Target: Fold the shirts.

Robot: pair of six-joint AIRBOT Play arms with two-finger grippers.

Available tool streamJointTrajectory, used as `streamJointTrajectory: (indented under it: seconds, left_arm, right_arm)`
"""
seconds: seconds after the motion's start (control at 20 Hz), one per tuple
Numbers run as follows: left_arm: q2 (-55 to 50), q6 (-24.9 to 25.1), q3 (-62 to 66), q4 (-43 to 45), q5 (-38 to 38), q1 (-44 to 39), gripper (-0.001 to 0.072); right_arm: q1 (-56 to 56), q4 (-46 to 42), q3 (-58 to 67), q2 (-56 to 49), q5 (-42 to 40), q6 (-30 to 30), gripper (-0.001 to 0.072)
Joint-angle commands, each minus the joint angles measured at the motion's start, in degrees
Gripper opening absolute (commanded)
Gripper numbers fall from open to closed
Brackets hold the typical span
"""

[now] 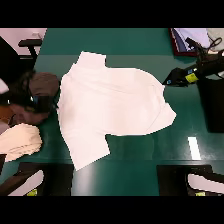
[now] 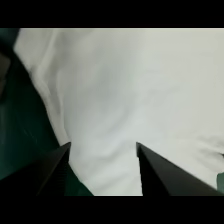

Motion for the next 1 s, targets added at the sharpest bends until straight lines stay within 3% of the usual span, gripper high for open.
streamJointTrajectory:
  seconds: [0.0, 0.2, 0.35, 0.65, 0.7, 0.75, 0.8, 0.95]
  left_arm:
    - [10.16, -3.08, -16.94, -0.24, 0.70, 0.09, 0.0480]
    - [11.19, -2.97, -25.22, -2.45, 3.08, 0.07, 0.0480]
    - [11.19, -1.42, -29.49, -6.84, 9.18, 0.07, 0.0480]
    - [11.19, -1.51, -30.47, -9.25, 16.24, 0.09, 0.0477]
    - [11.19, -1.53, -29.64, -9.22, 15.91, 0.09, 0.0323]
    - [11.19, -1.49, -28.44, -9.20, 15.52, 0.09, 0.0077]
    - [11.19, -1.46, -27.08, -9.18, 15.04, 0.09, 0.0025]
    - [11.19, -0.28, -21.62, -9.18, 11.98, 0.09, 0.0024]
  right_arm:
    - [-0.17, 0.17, -6.84, 5.62, -3.23, -0.50, 0.0367]
    - [-0.15, 0.26, -7.54, 6.49, -3.21, -0.50, 0.0367]
    - [-0.15, 0.24, -7.54, 6.47, -3.28, -0.50, 0.0367]
    - [-0.17, -0.07, -7.56, 6.56, -2.64, -0.52, 0.0367]
    - [-0.50, -0.42, -7.61, 6.56, -1.49, -0.76, 0.0367]
    - [-1.46, -0.31, -8.28, 6.60, -0.66, -1.18, 0.0367]
    - [-3.13, -0.28, -10.16, 7.06, -0.15, -1.18, 0.0367]
    - [-11.15, -0.44, -20.65, 10.29, -0.50, -1.18, 0.0367]
